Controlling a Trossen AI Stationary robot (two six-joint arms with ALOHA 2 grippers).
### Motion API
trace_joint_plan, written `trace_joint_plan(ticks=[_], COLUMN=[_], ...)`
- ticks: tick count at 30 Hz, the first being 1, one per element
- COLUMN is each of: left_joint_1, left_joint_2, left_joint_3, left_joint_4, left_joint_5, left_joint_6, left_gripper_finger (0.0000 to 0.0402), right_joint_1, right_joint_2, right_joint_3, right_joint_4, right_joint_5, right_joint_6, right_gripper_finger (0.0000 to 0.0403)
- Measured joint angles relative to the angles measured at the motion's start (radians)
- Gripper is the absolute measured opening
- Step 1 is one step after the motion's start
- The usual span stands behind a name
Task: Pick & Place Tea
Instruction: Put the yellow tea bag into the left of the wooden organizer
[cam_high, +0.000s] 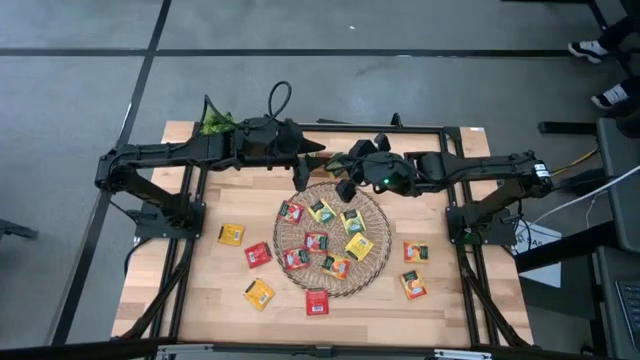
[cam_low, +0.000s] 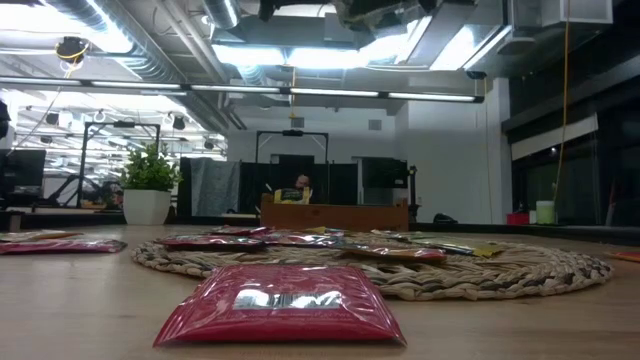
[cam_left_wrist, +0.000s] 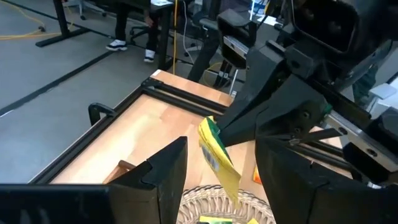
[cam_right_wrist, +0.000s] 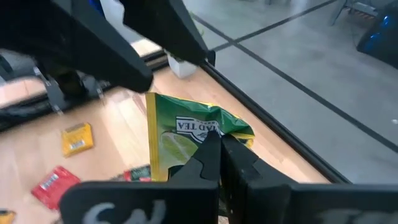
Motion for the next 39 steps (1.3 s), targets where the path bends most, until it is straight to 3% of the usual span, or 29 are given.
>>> trace_joint_plan(ticks=[22, 27, 33, 39], left_joint_1=[0.0, 0.0, 0.0, 0.0], left_joint_2=[0.036, 0.035, 0.035, 0.028], left_joint_3=[0.001, 0.001, 0.001, 0.001], left_joint_4=[-0.045, -0.049, -0.05, -0.056], left_joint_5=[0.022, 0.022, 0.023, 0.014], left_joint_6=[-0.04, -0.037, 0.009, 0.034], left_gripper_finger=[0.0181, 0.0134, 0.0019, 0.0006], right_joint_1=[0.0, 0.0, 0.0, 0.0], right_joint_2=[0.009, 0.009, 0.009, 0.009], right_joint_3=[0.0, 0.0, 0.0, 0.0], right_joint_4=[0.028, 0.034, 0.035, 0.037], right_joint_5=[0.011, 0.011, 0.014, 0.014], right_joint_6=[-0.035, -0.035, -0.032, -0.075], right_gripper_finger=[0.0002, 0.0002, 0.0007, 0.0023])
